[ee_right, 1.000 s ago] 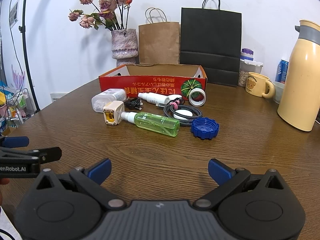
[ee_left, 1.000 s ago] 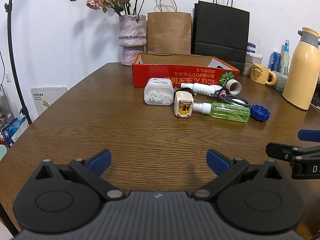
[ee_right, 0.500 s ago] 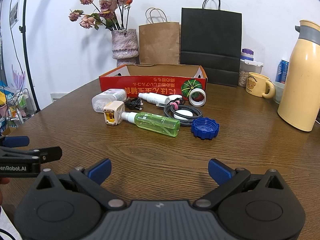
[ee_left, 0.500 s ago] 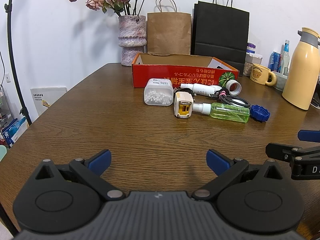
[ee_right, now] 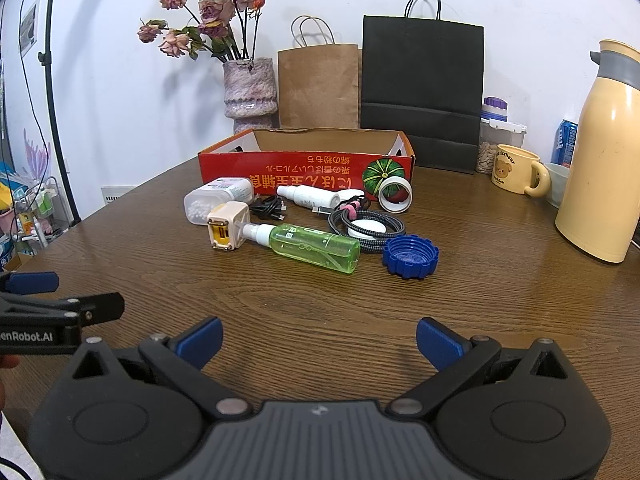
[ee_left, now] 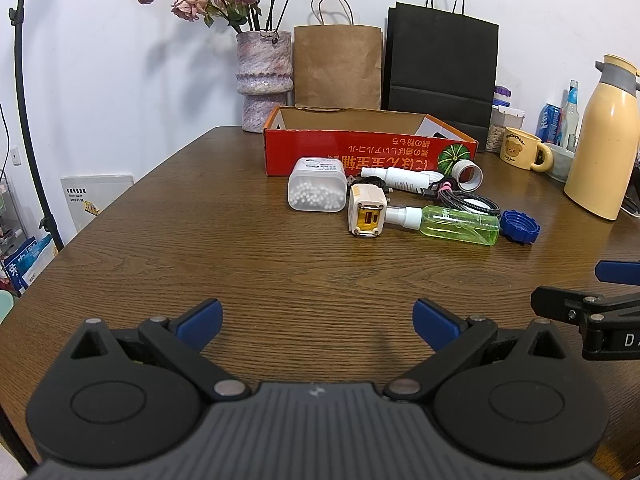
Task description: Organize rigid objects
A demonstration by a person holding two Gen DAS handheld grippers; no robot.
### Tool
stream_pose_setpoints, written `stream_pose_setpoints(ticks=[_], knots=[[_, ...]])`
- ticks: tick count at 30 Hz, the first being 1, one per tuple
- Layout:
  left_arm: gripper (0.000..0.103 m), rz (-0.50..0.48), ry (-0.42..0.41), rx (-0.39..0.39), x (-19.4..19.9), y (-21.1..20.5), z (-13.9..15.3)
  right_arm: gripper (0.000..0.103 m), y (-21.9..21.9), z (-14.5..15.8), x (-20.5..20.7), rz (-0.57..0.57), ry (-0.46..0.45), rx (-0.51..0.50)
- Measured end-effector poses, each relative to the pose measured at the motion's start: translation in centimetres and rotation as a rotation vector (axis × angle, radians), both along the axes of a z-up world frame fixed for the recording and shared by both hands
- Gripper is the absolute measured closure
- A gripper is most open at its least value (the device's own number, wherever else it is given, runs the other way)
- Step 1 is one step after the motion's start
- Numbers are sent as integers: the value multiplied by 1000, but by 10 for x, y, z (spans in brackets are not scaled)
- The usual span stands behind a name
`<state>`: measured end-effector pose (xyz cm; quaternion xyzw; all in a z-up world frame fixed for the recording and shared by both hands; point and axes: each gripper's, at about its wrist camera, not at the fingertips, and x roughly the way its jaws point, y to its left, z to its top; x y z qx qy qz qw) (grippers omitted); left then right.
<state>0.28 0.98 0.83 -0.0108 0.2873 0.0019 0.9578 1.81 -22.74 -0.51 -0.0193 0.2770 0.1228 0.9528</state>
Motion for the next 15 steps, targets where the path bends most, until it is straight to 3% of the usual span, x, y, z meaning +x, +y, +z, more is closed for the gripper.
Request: stream_pose_setpoints(ticks=[15], knots=[[0,-1,0,1,0,0,0,0,1,-2,2,0,1,0]])
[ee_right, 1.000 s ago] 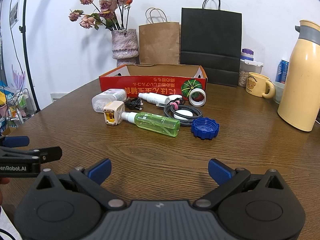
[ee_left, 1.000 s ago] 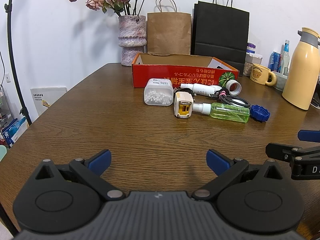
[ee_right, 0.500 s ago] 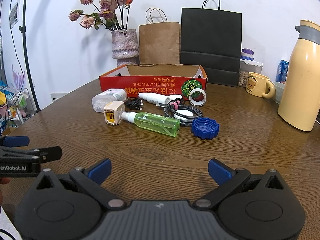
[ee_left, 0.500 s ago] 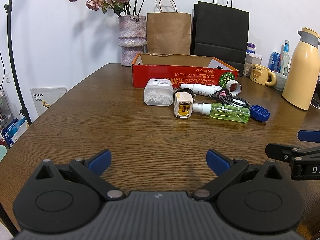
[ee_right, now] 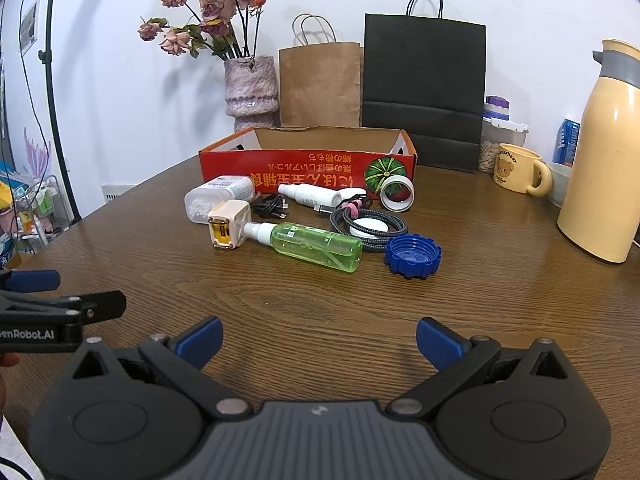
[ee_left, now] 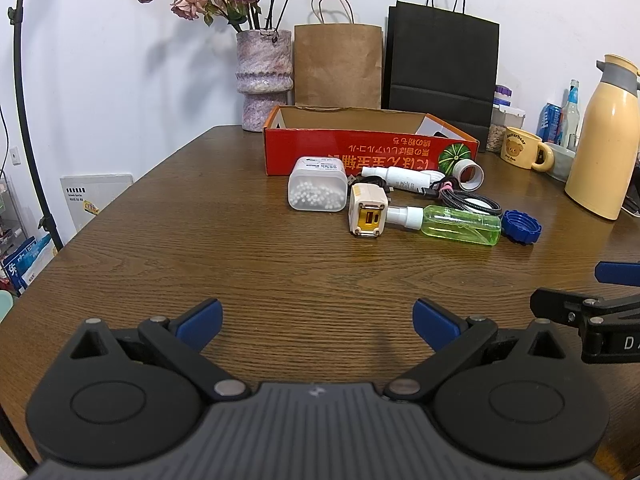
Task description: Organize rigid objects
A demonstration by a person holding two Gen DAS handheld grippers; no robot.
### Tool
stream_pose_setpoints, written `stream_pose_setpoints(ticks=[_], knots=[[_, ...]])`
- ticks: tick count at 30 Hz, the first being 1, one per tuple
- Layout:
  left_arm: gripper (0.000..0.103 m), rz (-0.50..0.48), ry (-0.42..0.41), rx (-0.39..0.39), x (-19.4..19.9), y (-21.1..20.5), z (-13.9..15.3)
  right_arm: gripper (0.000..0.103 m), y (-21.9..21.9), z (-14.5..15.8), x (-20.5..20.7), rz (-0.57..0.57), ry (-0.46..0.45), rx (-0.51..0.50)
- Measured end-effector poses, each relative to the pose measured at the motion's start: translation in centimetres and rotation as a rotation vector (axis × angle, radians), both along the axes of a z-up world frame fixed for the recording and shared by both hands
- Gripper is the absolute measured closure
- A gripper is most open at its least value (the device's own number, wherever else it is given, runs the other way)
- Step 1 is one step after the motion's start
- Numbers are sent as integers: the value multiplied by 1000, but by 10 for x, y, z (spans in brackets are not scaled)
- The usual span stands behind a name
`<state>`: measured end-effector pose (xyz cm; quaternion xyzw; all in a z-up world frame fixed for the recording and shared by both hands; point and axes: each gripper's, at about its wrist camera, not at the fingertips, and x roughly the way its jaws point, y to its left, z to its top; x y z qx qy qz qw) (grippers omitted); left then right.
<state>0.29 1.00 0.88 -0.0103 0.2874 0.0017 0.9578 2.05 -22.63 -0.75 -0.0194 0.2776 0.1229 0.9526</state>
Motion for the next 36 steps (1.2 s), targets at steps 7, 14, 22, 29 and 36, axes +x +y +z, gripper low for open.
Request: stream_pose_setpoints(ticks=[7,14,22,29,36], knots=[[0,1,-2,3,8,2,3,0,3,3,5,3,4,-8],[0,10,-7,12,25,8,9,0,9,3,16,4,10,-27],[0,15,-7,39,45,13,11,0,15,4,43,24,-33,-49],[0,16,-16,53,69,15,17,4,24,6,69,69,-132,-154],[0,17,-13,66,87,12,19,19,35,-4,104,152,-119,-172]])
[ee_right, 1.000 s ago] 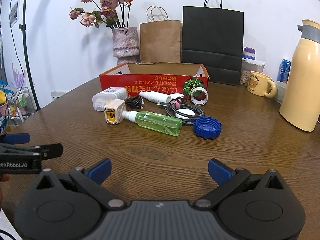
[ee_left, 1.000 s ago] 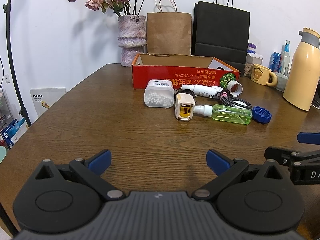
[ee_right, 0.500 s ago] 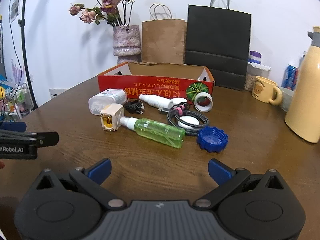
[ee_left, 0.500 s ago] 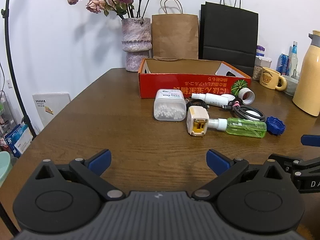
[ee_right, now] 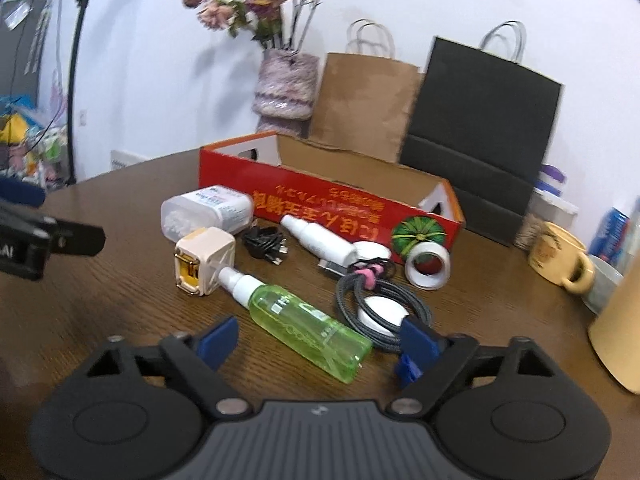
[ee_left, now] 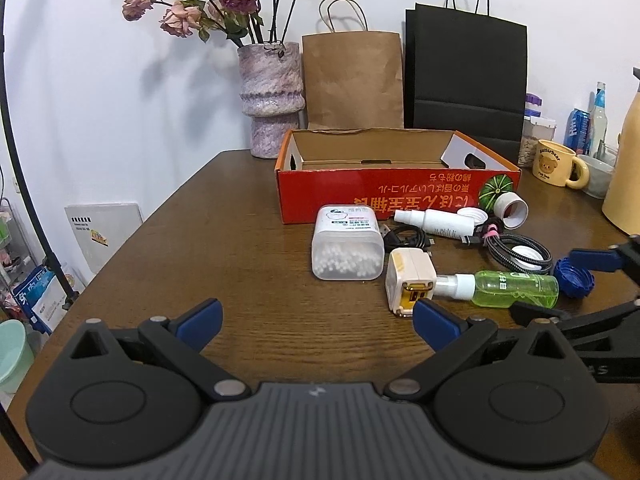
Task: Organize rigid objects
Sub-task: 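Grasp the green spray bottle with the right tool while the left grasps the charger plug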
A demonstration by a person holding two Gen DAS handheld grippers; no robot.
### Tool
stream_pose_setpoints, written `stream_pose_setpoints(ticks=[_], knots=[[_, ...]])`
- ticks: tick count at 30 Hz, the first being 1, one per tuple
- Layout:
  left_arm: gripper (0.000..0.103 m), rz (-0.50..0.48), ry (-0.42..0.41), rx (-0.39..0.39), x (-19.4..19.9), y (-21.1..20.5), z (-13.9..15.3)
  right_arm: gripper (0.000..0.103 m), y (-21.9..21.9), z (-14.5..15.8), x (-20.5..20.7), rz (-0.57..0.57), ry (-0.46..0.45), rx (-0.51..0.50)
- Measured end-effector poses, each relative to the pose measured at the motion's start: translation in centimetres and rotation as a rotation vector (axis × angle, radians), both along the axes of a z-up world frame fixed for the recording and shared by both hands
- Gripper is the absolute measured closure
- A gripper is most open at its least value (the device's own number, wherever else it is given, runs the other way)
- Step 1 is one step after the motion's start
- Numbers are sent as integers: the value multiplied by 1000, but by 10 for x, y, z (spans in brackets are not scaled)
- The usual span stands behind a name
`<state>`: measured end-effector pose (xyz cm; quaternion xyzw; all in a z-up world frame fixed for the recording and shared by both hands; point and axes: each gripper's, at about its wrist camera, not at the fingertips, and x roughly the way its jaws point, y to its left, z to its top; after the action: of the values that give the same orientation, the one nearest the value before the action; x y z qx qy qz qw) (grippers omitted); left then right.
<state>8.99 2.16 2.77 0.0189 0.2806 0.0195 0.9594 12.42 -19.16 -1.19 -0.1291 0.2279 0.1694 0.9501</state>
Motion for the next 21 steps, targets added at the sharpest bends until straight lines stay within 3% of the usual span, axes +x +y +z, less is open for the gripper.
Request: stream_pose_setpoints(ticks=[4,11,13,16,21], knots=[[0,-4,4,-2,5,-2,-1,36,4,-5,17,58,33,7],[0,-8,19,-9,12,-7,-6,48,5,-15,37,98,109,-3],[0,-9,23,-8,15,-9,-8,62,3,-15,36,104,128,6],[0,-12,28,-7,18,-13,-10,72,-2,-18,36,120,163,23],[0,-26,30,-10,22,-21,-13,73,-6,-18,34,101,173,54]])
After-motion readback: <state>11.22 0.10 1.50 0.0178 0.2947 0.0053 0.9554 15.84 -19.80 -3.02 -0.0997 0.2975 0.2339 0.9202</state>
